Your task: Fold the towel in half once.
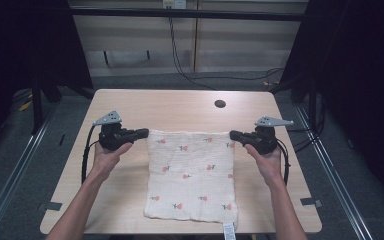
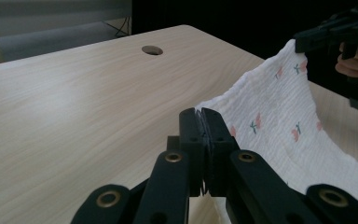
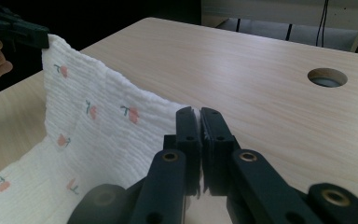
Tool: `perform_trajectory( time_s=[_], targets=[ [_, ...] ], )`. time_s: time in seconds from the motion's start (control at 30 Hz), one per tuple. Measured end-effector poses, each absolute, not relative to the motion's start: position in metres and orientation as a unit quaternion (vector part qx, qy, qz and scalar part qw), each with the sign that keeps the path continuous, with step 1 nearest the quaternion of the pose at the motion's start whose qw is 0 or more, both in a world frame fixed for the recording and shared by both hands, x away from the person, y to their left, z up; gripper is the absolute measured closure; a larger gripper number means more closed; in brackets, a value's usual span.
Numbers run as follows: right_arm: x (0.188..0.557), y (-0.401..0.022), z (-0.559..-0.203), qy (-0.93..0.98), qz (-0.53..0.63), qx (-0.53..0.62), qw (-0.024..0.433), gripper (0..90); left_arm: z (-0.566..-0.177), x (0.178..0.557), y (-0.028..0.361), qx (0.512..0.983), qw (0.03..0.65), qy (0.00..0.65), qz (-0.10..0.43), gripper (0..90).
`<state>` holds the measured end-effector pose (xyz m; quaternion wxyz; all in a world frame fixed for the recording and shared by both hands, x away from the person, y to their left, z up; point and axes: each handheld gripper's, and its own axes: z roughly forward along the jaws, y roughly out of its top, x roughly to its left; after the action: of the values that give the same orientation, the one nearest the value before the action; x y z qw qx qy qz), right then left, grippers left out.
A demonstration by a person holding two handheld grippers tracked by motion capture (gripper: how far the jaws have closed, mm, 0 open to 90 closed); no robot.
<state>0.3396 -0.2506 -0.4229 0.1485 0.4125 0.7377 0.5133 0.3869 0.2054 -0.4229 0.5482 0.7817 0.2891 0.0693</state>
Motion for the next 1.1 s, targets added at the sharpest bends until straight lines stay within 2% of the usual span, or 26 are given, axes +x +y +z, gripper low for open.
perform_trajectory(
  time_s=[0.27, 0.47, 0.5, 0.63, 0.73, 1.1],
  targets=[
    [0.326, -0.255, -0.427, 0.756, 0.494, 0.412, 0.12, 86.7, -0.431, 0.381, 0.199, 0.798, 0.529, 0.284, 0.057, 88.5],
    [0.311, -0.256, -0.428, 0.767, 0.485, 0.405, 0.115, 86.6, -0.426, 0.364, 0.2, 0.815, 0.51, 0.267, 0.071, 88.5],
    [0.308, -0.256, -0.429, 0.768, 0.484, 0.403, 0.116, 86.6, -0.424, 0.36, 0.201, 0.819, 0.502, 0.263, 0.087, 88.5],
    [0.295, -0.256, -0.428, 0.771, 0.487, 0.395, 0.111, 86.8, -0.421, 0.348, 0.211, 0.809, 0.522, 0.262, 0.069, 88.6],
    [0.289, -0.255, -0.425, 0.78, 0.477, 0.389, 0.112, 86.9, -0.426, 0.34, 0.217, 0.791, 0.547, 0.273, 0.036, 88.6],
    [0.263, -0.241, -0.427, 0.805, 0.459, 0.362, 0.101, 86.9, -0.429, 0.315, 0.224, 0.823, 0.506, 0.257, 0.032, 88.6]
  ],
)
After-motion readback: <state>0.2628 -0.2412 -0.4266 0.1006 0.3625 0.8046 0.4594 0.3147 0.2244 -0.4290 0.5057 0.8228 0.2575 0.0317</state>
